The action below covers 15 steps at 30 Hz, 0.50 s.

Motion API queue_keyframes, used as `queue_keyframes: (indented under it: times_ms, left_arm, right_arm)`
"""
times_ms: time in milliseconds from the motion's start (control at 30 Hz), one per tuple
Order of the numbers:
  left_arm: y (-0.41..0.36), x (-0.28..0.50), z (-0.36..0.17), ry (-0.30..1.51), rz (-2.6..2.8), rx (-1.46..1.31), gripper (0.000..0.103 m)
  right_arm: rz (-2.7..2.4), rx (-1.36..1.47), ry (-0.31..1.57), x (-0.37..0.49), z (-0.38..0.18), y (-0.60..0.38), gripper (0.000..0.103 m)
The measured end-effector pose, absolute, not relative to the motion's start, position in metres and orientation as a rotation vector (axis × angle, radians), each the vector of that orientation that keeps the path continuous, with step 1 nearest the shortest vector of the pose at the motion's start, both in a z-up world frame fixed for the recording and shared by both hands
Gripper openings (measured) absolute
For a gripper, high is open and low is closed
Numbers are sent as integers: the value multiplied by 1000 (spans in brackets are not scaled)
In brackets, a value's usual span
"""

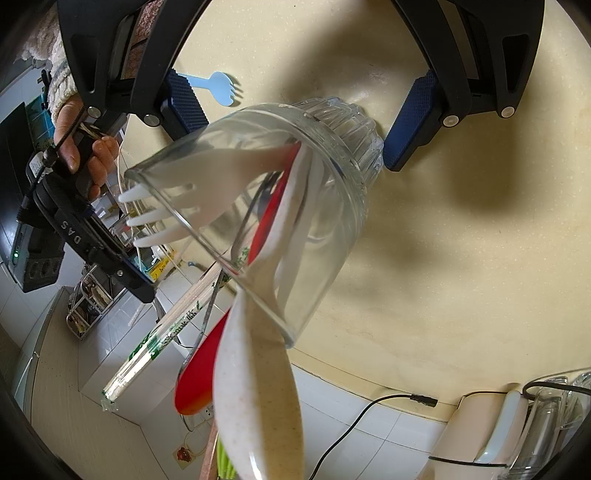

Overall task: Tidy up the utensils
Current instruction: 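Carry the white chopsticks over the glass and lower them in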

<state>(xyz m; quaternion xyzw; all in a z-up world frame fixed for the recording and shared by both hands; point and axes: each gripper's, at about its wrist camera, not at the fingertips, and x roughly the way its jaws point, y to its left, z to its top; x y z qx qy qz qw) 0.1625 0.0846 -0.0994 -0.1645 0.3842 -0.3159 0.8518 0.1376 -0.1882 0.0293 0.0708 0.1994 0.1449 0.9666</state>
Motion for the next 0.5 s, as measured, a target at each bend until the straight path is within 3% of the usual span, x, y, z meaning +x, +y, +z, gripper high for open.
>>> queue_keyframes:
  times_ms: [500]
  left_arm:
    - [85,163,-99,809,-665,-346,92]
  right_arm:
    - [283,144,383,132,34,-191,12]
